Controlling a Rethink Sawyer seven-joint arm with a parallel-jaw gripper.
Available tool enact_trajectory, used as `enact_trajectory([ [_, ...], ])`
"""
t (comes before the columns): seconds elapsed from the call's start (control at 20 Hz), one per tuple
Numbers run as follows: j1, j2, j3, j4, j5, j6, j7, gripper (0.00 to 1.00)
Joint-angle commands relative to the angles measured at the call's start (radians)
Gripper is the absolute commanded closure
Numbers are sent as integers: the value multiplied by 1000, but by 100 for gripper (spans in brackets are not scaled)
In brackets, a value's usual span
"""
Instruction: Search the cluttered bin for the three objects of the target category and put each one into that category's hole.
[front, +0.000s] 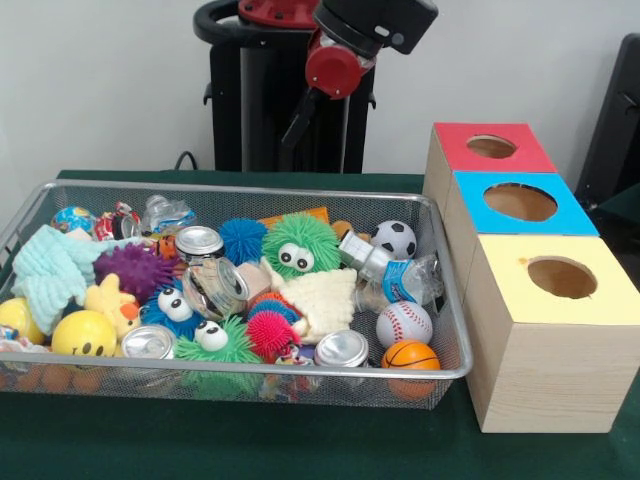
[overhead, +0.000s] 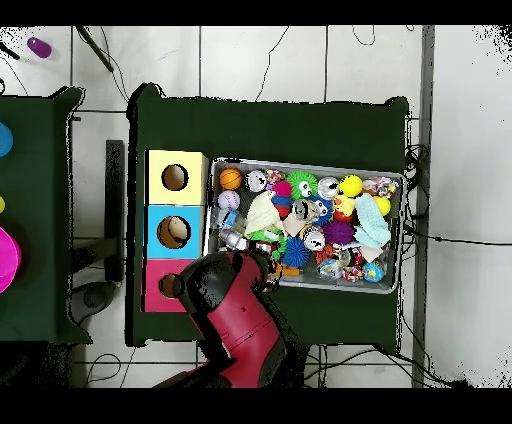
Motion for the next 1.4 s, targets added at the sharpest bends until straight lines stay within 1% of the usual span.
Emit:
enact_trajectory([
  [0.05, -116, -99, 339, -10, 53, 82, 142, 0],
  [0.1, -120, -101, 344, -12, 46, 87, 150, 0],
  [0.15, -137, -121, 385, 17, 73, 70, 128, 0],
  [0.2, -149, -137, 411, 28, 84, 61, 112, 0],
  [0.25, -161, -157, 435, 52, 98, 30, 82, 0],
  [0.4, -168, -173, 458, 71, 77, 1, 69, 0],
  [0.45, -173, -187, 480, 91, 85, -25, 51, 0],
  [0.55, -178, -196, 503, 106, 82, -47, 58, 0],
  [0.75, -174, -202, 508, 114, 52, -28, 108, 0],
  [0.8, -169, -199, 500, 108, 38, -18, 126, 0],
  [0.85, -159, -191, 505, 107, 39, -17, 152, 0],
  [1.0, -134, -177, 489, 89, 22, -6, 215, 0],
  [1.15, -111, -171, 500, 86, 42, -34, 244, 0],
  [1.25, -116, -176, 527, 95, 75, -68, 236, 0],
  [1.4, -140, -202, 599, 127, 150, -141, 185, 0],
])
